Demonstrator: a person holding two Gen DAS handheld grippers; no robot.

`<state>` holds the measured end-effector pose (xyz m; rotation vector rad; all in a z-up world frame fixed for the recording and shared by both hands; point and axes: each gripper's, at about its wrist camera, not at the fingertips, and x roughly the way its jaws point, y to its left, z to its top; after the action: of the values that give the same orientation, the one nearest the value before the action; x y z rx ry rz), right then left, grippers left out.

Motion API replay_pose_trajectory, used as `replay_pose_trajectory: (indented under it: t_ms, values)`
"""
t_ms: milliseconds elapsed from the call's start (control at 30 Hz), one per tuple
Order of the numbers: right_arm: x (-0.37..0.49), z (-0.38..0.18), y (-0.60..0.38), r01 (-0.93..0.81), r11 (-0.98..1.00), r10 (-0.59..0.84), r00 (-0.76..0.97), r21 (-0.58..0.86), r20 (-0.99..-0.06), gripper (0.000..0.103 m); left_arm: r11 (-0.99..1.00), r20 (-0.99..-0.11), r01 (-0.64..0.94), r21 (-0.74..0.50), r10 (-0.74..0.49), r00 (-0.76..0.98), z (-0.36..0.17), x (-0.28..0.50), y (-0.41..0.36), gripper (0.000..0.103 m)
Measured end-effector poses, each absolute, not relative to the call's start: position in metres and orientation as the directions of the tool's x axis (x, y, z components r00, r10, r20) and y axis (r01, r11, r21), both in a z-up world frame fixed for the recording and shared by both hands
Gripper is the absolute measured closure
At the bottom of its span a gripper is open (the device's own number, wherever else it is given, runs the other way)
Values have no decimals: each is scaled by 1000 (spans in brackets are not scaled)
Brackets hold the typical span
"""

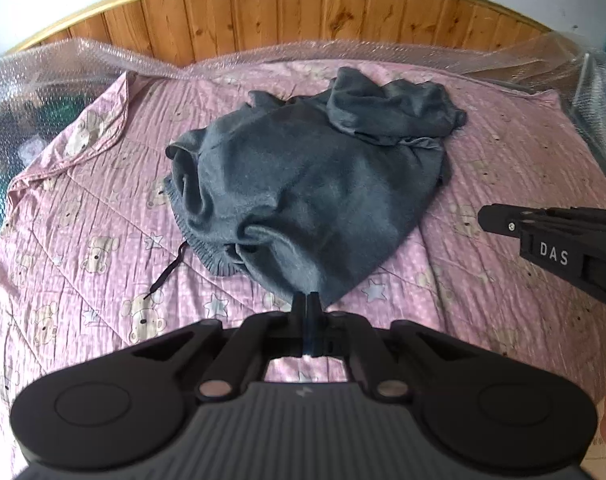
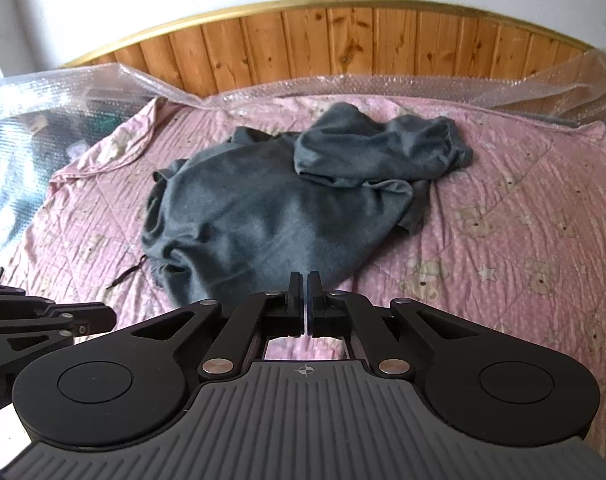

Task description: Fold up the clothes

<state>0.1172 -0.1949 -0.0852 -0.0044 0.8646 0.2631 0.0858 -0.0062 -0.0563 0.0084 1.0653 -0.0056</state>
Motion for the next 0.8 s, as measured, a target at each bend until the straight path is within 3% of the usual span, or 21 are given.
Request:
replay_pose_trajectory:
  t_ms: [100,167,200,267,300,333,600,800]
  values:
    - [138,-95,-194,-240,965,234,598,107,-767,98,1000,-889,-11,6,10,458,-64,106,-4,103]
    - [153,-101,-194,-245,963,238,584,112,-776,93,1000,-894,-27,-1,11,447,-68,118,-2,96]
    - [161,-104,-195,-246,963,240,579,114,-779,86,999,-896,-32,-9,6,444,-69,125,-2,85]
    - [176,-111,-196,-248,962,243,570,118,-785,54,999,-899,-48,-25,-1,438,-72,137,-1,40]
    - [184,-114,-197,-250,961,243,568,116,-786,27,998,-897,-63,-29,2,443,-75,142,1,7]
    - [191,-118,-198,-254,961,241,569,111,-786,14,996,-892,-77,-32,6,451,-77,146,3,0]
    - [270,-149,-209,-345,938,243,555,46,-795,9,974,-931,-228,-5,78,357,-117,191,33,0]
    - [323,-166,-185,-519,852,292,576,-65,-764,4,961,-934,-271,60,150,324,-138,218,38,0]
